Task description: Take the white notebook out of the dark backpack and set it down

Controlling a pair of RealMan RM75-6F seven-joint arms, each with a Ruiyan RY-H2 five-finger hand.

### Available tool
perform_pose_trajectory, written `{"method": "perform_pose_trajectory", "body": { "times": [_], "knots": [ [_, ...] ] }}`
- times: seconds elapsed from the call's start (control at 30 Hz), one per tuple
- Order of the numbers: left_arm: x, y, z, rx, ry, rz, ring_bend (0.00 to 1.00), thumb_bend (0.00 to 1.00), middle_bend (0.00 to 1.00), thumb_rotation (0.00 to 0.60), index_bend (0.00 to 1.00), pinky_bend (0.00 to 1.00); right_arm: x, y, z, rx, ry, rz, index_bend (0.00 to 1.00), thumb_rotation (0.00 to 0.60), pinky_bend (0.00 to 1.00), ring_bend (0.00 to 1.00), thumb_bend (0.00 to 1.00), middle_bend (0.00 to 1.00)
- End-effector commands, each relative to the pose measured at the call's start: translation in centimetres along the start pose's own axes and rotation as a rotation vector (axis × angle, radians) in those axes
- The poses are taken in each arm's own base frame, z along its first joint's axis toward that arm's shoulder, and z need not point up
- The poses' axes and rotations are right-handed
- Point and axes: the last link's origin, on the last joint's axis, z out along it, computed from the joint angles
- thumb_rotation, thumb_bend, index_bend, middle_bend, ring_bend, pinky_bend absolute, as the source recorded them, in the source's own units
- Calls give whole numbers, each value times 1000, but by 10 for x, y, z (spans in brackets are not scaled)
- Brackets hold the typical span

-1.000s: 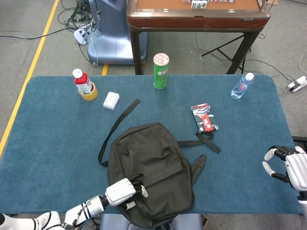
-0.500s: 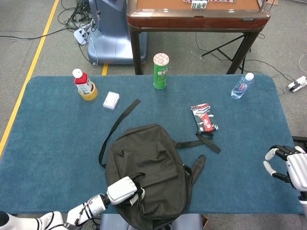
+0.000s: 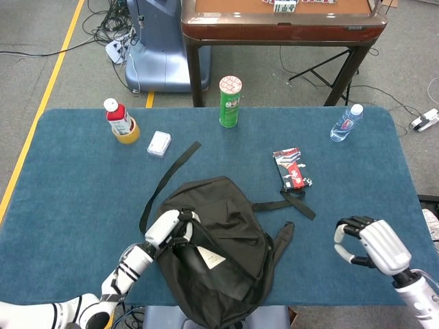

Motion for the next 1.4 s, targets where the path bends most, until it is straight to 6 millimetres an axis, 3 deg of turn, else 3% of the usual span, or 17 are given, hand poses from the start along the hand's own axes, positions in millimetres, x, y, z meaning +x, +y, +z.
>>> {"method": "perform_pose_trajectory", "body": {
  "times": [0.03,0.3,0.57,0.83,1.1,1.4],
  "knots": [
    [20,9,24,88,100,-138,583,838,754,600,691,163,-13,-23,16,117,-84,35,546,600,518,428,304,467],
    [36,6,42,213,281,-210,582,838,704,600,637,179,-44,-66,52,296,-213,58,529,600,518,428,305,467],
    [41,-6,43,339,382,-221,535,838,619,600,564,192,-71,-92,82,353,-297,82,485,600,518,403,305,445],
    [38,-15,39,418,376,-204,447,838,507,600,457,195,-92,-103,108,356,-301,86,479,600,518,396,305,438],
    [31,-13,36,444,341,-271,444,838,501,600,439,195,-124,-113,129,365,-281,32,479,600,518,396,306,438],
    [21,-8,34,451,315,-319,444,838,499,600,438,195,-158,-104,140,332,-265,-24,479,600,518,394,305,431]
  ]
}}
